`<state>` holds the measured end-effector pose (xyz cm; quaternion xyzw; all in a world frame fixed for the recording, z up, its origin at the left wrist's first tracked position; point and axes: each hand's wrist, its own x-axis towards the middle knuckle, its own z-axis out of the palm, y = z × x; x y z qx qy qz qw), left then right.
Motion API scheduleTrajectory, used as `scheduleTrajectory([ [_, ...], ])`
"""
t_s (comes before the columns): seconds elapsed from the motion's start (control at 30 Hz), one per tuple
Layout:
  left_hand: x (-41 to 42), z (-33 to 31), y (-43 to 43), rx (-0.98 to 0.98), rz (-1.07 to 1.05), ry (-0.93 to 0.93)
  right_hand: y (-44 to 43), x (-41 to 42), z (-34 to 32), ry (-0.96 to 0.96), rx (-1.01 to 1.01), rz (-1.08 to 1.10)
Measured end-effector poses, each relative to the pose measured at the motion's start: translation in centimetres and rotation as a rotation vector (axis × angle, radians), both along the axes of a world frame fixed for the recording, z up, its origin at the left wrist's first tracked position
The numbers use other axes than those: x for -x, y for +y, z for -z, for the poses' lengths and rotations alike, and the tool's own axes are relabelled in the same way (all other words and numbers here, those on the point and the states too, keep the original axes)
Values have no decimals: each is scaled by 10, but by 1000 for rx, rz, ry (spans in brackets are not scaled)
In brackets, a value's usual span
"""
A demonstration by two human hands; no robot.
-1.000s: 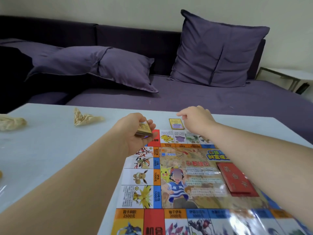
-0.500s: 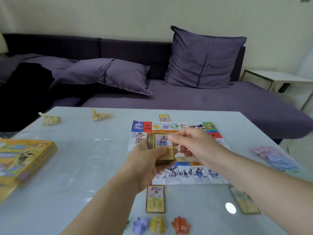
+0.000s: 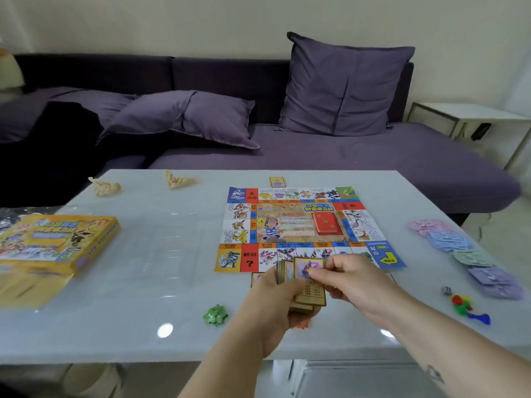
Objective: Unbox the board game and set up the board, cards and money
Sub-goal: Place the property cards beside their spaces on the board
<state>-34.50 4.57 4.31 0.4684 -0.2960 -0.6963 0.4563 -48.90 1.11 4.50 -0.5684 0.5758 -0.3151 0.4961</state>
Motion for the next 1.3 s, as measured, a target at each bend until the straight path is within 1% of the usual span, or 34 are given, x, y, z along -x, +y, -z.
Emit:
scheduleTrajectory([
  [0.23,-11,1,-9,11,-155,-39,-9,-12,-6,-26,-11,-42],
  [0.37,-24,1,-16,42,-175,-94,-14,-18,-9,-151,-55,-75],
  [0.47,-29,2,-17,45,-175,-118,-15,-19,-11,-105,-6,-93],
  [0.53,-30,2,-18,39,-176,-90,-15,-19,-11,-98,30,-64],
  [0.67,-30,0,-21,34,-149,-60,-12,-16,-11,-138,70,23],
  [0.77,-27,2,-23,-10,-127,-43,-7,-11,-5,-169,35,58],
  [0.93,-17,7,-23,-64,20,-142,4,8,8,-225,-63,117],
  [1.07,-2,10,-24,-78,105,-215,10,26,10,-207,-72,156],
  [1.3,11,9,-30,-97,125,-232,9,49,11,-166,-74,164],
])
